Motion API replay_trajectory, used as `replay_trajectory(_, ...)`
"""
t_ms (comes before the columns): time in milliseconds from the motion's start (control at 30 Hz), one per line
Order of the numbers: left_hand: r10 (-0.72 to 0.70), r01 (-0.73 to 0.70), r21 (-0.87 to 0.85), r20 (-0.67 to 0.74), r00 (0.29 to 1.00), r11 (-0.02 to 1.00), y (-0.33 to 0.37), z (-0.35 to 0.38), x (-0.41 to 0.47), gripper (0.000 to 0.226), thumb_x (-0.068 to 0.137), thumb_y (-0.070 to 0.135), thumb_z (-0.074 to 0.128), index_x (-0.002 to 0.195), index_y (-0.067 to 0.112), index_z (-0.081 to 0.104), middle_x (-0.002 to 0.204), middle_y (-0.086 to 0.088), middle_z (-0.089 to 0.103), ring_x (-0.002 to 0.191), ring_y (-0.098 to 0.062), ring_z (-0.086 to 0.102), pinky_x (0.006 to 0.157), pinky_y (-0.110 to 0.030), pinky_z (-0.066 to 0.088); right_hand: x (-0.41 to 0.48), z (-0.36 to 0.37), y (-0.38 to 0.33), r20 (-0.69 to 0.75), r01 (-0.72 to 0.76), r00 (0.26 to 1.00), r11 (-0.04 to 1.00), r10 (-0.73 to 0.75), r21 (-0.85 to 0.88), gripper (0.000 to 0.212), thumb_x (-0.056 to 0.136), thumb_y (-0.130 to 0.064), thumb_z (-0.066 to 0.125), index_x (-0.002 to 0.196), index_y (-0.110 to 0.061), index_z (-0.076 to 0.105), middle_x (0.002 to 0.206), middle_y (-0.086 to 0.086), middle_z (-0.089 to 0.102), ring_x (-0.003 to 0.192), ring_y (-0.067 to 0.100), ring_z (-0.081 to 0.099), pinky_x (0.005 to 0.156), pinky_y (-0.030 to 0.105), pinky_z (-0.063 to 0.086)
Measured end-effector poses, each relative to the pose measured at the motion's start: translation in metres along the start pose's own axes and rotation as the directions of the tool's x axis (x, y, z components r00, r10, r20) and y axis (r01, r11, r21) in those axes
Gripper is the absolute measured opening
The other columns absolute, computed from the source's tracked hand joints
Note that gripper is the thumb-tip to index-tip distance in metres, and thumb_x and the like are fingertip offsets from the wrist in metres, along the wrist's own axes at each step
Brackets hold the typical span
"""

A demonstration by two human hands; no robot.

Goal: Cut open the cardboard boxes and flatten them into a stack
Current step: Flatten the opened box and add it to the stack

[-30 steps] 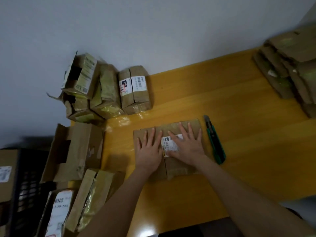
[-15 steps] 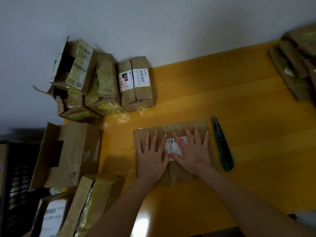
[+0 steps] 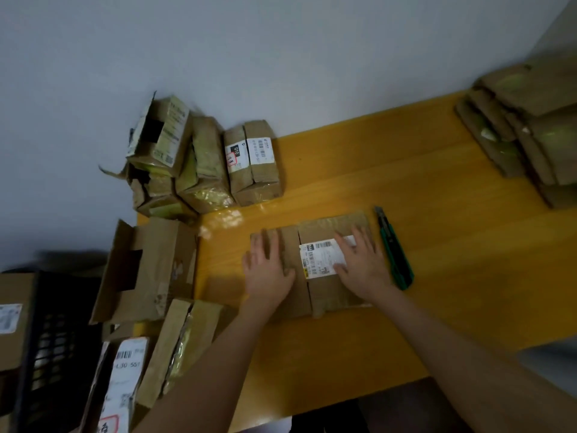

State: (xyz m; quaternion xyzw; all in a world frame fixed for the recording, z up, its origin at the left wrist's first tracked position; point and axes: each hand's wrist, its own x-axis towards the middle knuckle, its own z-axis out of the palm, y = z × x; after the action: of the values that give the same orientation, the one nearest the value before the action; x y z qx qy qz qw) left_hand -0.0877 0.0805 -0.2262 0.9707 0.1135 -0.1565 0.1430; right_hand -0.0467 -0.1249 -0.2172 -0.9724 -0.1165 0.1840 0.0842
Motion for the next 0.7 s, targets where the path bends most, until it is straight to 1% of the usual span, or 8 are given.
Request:
replay_trajectory(33, -0.096, 0.094, -0.073, -0.034, 0.995, 0.993, -0.001, -0.003, -0.007, 0.097, 0.088, 0.049, 0.058, 0.153, 0.027, -0.010, 0.161, -0.009, -0.011, 0.149, -0.029, -0.003, 0.117, -0.049, 0.002, -0.012, -0.003, 0.001, -0.041, -0.076, 0.996, 0.995, 0.078, 0.058, 0.073, 0.095, -0.037, 0.048, 0.153, -0.027, 0.006, 0.160, 0.011, -0.003, 0.146, 0.031, 0.005, 0.118, 0.049, 0.016)
replay_trajectory(100, -0.251, 0.248, -0.246, 0.019, 0.968, 0.937, 0.000, -0.006, -0.024, 0.097, 0.089, 0.042, 0.062, 0.154, 0.023, -0.007, 0.161, -0.012, -0.008, 0.147, -0.036, 0.010, 0.115, -0.051, 0.020, -0.033, -0.007, 0.001, -0.047, -0.173, 0.982, 0.968, 0.184, 0.181, 0.076, 0.094, -0.030, 0.054, 0.154, -0.023, 0.008, 0.159, 0.011, 0.000, 0.142, 0.030, 0.020, 0.111, 0.042, 0.034)
replay_trajectory(200, -0.385, 0.406, -0.443, 0.142, 0.912, 0.799, 0.002, -0.009, -0.039, 0.087, 0.091, 0.034, 0.062, 0.154, 0.019, 0.003, 0.160, -0.012, 0.004, 0.137, -0.041, 0.033, 0.104, -0.049, 0.039, -0.048, -0.011, -0.003, 0.033, -0.258, 0.965, 0.915, 0.261, 0.311, 0.085, 0.089, -0.038, 0.062, 0.153, -0.024, 0.008, 0.159, 0.009, 0.001, 0.142, 0.029, 0.022, 0.109, 0.041, 0.038)
replay_trajectory(300, -0.365, 0.397, -0.487, 0.163, 0.916, 0.778, 0.004, -0.011, -0.042, 0.081, 0.092, 0.037, 0.059, 0.154, 0.020, 0.010, 0.156, -0.013, 0.019, 0.134, -0.040, 0.037, 0.106, -0.048, 0.038, -0.051, -0.016, -0.009, 0.091, -0.397, 0.907, 0.763, 0.412, 0.510, 0.093, 0.083, -0.040, 0.070, 0.153, -0.022, 0.011, 0.156, 0.011, 0.016, 0.137, 0.032, 0.031, 0.107, 0.045, 0.037)
replay_trajectory(367, -0.366, 0.406, -0.482, 0.180, 0.913, 0.776, 0.004, -0.014, -0.043, 0.078, 0.093, 0.040, 0.056, 0.154, 0.022, 0.012, 0.153, -0.014, 0.023, 0.133, -0.040, 0.038, 0.107, -0.049, 0.038, -0.053, -0.019, -0.015, 0.109, -0.410, 0.878, 0.612, 0.467, 0.677, 0.095, 0.080, -0.031, 0.075, 0.152, -0.021, 0.015, 0.151, 0.009, 0.033, 0.134, 0.030, 0.039, 0.106, 0.046, 0.040)
replay_trajectory(433, -0.362, 0.414, -0.444, 0.202, 0.910, 0.794, 0.001, -0.016, -0.044, 0.073, 0.095, 0.043, 0.050, 0.154, 0.023, 0.012, 0.152, -0.016, 0.024, 0.133, -0.040, 0.038, 0.107, -0.049, 0.037, -0.056, -0.026, -0.018, 0.119, -0.393, 0.864, 0.510, 0.489, 0.765, 0.086, 0.081, -0.024, 0.074, 0.150, -0.019, 0.022, 0.146, 0.006, 0.043, 0.131, 0.029, 0.044, 0.103, 0.046, 0.043)
replay_trajectory(567, -0.346, 0.410, -0.476, 0.221, 0.912, 0.778, 0.009, -0.028, -0.040, 0.067, 0.098, 0.043, 0.045, 0.152, 0.014, 0.019, 0.149, -0.022, 0.030, 0.135, -0.041, 0.035, 0.110, -0.049, 0.033, -0.064, -0.061, -0.009, 0.112, -0.339, 0.875, 0.431, 0.472, 0.836, 0.058, 0.093, -0.019, 0.060, 0.146, -0.015, 0.037, 0.140, 0.009, 0.049, 0.120, 0.029, 0.052, 0.095, 0.045, 0.050)
replay_trajectory(700, -0.272, 0.304, -0.607, 0.148, 0.951, 0.735, 0.055, -0.057, -0.024, 0.063, 0.099, 0.039, 0.046, 0.148, 0.007, 0.025, 0.145, -0.023, 0.036, 0.129, -0.043, 0.041, 0.107, -0.049, 0.037, -0.074, -0.111, 0.021, -0.048, -0.178, 0.877, 0.416, 0.477, 0.892, 0.049, 0.096, -0.014, 0.054, 0.143, -0.015, 0.042, 0.136, 0.006, 0.054, 0.108, 0.019, 0.055, 0.084, 0.029, 0.048)
